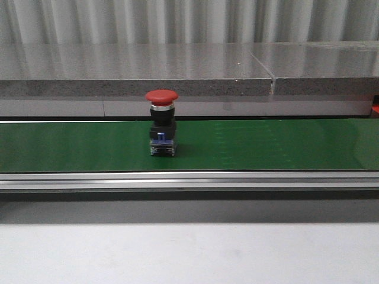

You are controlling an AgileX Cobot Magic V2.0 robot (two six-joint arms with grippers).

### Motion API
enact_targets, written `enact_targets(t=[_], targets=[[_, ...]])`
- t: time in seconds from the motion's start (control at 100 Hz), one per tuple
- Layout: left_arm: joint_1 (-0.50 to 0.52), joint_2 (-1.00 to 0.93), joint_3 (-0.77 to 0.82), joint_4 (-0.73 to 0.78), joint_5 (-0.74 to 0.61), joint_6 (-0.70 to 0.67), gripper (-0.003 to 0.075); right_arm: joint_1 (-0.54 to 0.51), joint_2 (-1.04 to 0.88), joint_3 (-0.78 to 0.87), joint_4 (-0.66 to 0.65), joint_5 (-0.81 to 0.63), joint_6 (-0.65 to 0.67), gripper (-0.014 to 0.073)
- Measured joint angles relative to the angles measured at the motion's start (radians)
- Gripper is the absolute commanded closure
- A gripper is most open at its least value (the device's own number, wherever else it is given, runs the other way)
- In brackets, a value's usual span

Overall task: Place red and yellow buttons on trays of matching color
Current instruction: 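Lower the right gripper toward the red button on the belt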

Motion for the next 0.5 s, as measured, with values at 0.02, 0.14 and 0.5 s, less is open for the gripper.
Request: enact_targets(t=[0.02, 0.14, 0.5], targets=[[0.0, 0.0, 0.0, 0.0, 0.0, 0.0, 0.0741, 0.02, 0.002, -0.009, 0.0, 0.005, -0.006, 0.012], [0.0, 0.0, 0.0, 0.0, 0.0, 0.0, 0.0741, 0.126, 0.027, -0.063, 0.0, 0.046, -0.052, 0.0116], [0.0, 0.0, 0.0, 0.0, 0.0, 0.0, 0.0741, 0.343, 0.193, -0.238, 0.017, 0.178, -0.139, -0.0004]])
